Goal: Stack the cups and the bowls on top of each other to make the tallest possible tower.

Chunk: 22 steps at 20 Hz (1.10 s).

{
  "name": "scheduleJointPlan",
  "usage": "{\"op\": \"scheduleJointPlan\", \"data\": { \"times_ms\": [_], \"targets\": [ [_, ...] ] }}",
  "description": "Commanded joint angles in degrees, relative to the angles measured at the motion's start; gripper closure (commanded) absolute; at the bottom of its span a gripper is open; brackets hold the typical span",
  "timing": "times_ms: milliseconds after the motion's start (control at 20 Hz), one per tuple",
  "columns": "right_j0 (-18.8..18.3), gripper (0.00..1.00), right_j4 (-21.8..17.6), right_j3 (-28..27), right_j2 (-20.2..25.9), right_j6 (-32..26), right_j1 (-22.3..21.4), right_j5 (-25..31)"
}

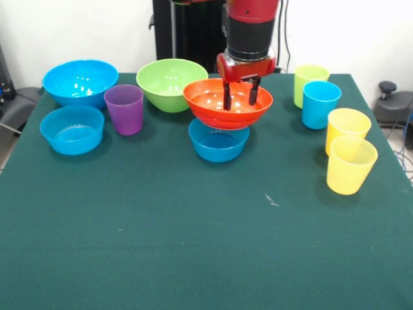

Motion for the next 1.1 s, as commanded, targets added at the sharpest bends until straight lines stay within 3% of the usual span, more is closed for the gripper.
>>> {"op": "scheduleJointPlan", "data": {
  "times_ms": [50,500,800,1100],
  "targets": [
    [-2.91,0.00,-0.20,-0.57,5.11,-2.34,-1.64,2.23],
    [-3.06,0.00,0.07,-1.10,5.87,-2.80,-2.45,5.05],
    [2.30,0.00,-0.46,-5.24,1.47,2.93,0.58,3.85],
    [3.30,0.00,-0.17,-5.36,0.22,3.66,1.13,2.22]
  ]
}}
